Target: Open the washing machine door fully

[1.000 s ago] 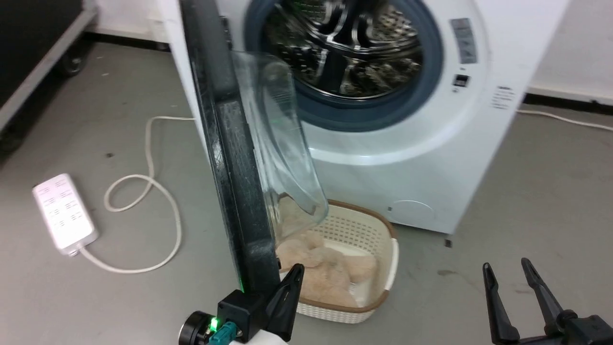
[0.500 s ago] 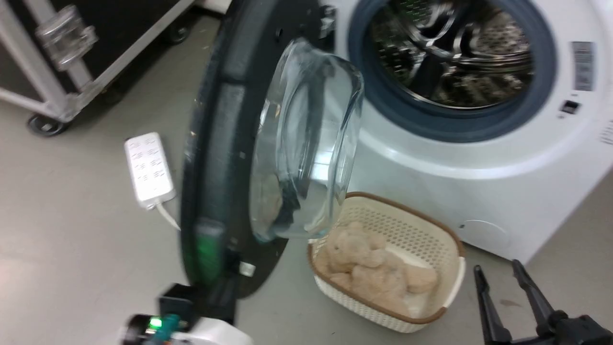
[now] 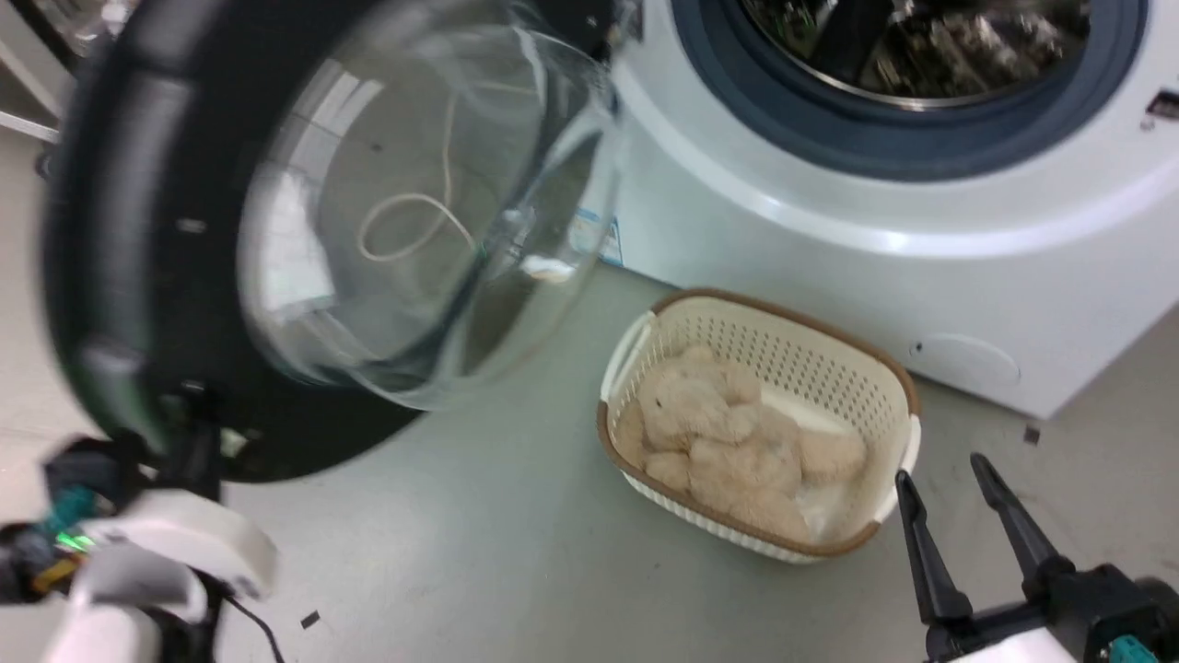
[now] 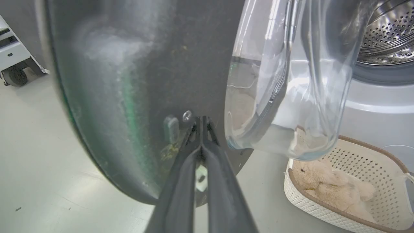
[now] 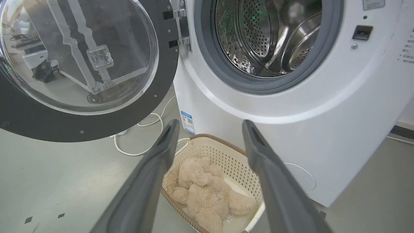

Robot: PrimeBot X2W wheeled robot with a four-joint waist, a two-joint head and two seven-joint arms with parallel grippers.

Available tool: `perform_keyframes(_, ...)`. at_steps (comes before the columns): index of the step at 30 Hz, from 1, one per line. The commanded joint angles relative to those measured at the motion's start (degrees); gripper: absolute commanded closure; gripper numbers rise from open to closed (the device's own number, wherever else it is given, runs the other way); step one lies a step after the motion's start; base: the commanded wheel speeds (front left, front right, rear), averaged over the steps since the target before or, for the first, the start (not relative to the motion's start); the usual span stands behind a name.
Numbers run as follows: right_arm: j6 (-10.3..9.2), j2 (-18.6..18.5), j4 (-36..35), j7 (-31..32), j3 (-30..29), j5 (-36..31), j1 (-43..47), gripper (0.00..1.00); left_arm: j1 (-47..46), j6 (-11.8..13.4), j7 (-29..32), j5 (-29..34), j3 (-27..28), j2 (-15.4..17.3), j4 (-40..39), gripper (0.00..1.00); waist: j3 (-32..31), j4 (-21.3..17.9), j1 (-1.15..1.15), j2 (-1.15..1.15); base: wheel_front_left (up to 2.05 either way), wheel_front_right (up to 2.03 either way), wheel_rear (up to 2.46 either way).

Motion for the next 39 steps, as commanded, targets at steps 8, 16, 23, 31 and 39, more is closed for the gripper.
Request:
perform_keyframes(8, 0.02, 0.14, -1.09, 0.32, -0.54, -1.76, -3.73, 0.00, -11.36, -2.17, 0.14, -3.09, 6.31, 7.62, 12.41, 1.00, 5.28, -3.83, -0.01, 0.00, 0.00, 0.00, 0.00)
perform_keyframes(16, 0.02, 0.14, -1.02, 0.30, -0.97, -1.81, -4.60, 0.00, -19.00, -3.41, -2.74, -4.20, 8.97, 12.08, 24.72, 1.00, 6.67, -5.98, -0.01, 0.00, 0.00, 0.00, 0.00)
perform_keyframes(23, 0.02, 0.14, -0.28, 0.04, -2.06, -1.07, -4.47, 0.00, -20.14, -4.07, -8.87, -4.13, 9.04, 11.82, 27.17, 1.00, 4.19, -6.78, -0.01, 0.00, 0.00, 0.00, 0.00)
perform_keyframes(31, 0.02, 0.14, -1.35, -0.19, -5.83, 0.72, -3.92, 0.00, -15.43, -3.82, -13.72, -2.35, 4.72, 6.19, 14.10, 1.00, -2.13, -8.28, -0.01, 0.00, 0.00, 0.00, 0.00)
perform_keyframes(39, 0.02, 0.14, -3.95, -0.24, -6.21, 1.10, -2.59, 0.00, -5.34, -0.35, -10.82, -0.45, -1.46, -0.49, -0.97, 1.00, -6.71, -13.09, -0.01, 0.00, 0.00, 0.00, 0.00)
